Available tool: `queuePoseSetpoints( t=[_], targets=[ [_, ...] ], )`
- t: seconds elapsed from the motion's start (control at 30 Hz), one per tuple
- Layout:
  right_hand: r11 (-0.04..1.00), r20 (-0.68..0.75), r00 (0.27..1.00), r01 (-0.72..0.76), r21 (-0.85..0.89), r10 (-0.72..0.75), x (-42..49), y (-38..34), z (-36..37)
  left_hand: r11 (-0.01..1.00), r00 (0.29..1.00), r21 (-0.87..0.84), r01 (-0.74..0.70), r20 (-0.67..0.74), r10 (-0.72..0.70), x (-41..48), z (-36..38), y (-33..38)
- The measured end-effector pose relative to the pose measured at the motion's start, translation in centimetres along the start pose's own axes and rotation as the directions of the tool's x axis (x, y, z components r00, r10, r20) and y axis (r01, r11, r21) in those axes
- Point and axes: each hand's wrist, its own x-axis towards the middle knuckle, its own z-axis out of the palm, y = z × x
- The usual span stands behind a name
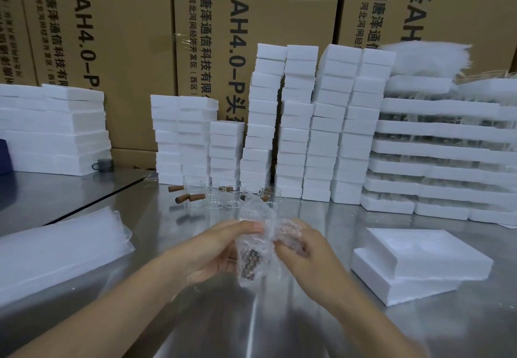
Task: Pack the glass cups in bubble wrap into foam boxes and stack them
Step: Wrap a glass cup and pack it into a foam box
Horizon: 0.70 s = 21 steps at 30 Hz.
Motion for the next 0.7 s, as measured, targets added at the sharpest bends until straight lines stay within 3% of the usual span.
queuePoseSetpoints(
  t=[0.13,0.2,0.33,0.4,0.5,0.6,0.7],
  targets=[
    [0.976,0.170,0.964,-0.214,0.049,0.203,-0.14,-0.01,-0.41,1.000,1.000,0.030,-0.004,-0.010,0.005,-0.04,0.19,0.07],
    [0.983,0.129,0.980,-0.164,0.079,0.153,0.06,-0.15,-0.50,1.000,0.999,0.011,-0.012,-0.044,0.013,0.04,0.25,0.09],
    [0.975,-0.192,0.973,-0.090,0.201,0.130,0.49,0.18,-0.51,0.999,0.997,-0.054,0.006,-0.080,-0.010,-0.04,0.08,0.28],
    [0.973,-0.273,0.955,-0.057,0.224,0.119,0.49,0.36,-0.44,0.998,0.997,-0.043,0.034,-0.066,-0.037,-0.20,-0.08,0.34],
    [0.985,-0.301,0.953,0.018,0.174,0.036,0.63,0.52,-0.14,0.998,0.999,-0.029,0.053,-0.012,-0.053,-0.30,0.00,0.25],
    [0.996,-0.288,0.957,0.058,0.063,-0.038,0.54,0.50,0.37,0.999,1.000,-0.050,-0.019,-0.026,0.018,0.01,0.25,-0.04],
    [1.000,-0.146,0.989,0.019,-0.016,-0.021,0.21,0.45,0.40,0.996,0.996,-0.036,-0.086,-0.043,0.084,0.18,0.49,-0.03]
  ],
)
